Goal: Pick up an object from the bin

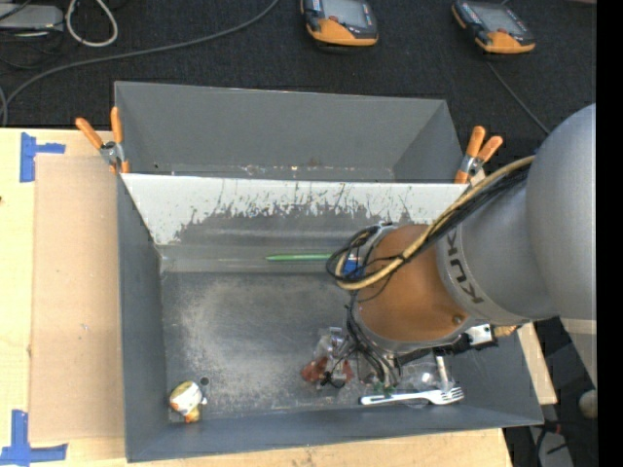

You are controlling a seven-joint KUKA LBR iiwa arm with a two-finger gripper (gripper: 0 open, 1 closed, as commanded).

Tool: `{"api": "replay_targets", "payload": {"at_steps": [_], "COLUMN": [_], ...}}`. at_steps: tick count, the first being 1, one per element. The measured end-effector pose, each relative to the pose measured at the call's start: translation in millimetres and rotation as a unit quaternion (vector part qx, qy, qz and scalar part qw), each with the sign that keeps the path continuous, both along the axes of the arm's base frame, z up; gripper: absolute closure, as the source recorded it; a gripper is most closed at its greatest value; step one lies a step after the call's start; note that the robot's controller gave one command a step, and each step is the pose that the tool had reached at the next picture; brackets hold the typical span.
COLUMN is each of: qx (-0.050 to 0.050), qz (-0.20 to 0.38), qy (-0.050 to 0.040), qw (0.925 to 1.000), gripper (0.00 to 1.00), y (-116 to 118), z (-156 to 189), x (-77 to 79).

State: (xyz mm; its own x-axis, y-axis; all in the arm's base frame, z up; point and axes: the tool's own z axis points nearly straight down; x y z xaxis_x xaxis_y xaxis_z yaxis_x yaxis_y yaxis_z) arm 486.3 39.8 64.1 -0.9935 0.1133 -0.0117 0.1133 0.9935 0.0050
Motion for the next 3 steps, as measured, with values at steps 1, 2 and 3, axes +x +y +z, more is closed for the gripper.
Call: {"api": "replay_targets", "payload": {"at_steps": [1,2,3], "qx": [0.0,0.0,0.0], "qz": [0.0,0.0,0.0], "qy": [0.0038,0.001,0.0018], "qw": [1.0,1.0,1.0], "gripper": [1.0,1.0,1.0], "y": [-0.1,-0.2,-0.3], "z": [19.5,41.7,49.2], "x": [-2.4,-0.9,-1.4]}}
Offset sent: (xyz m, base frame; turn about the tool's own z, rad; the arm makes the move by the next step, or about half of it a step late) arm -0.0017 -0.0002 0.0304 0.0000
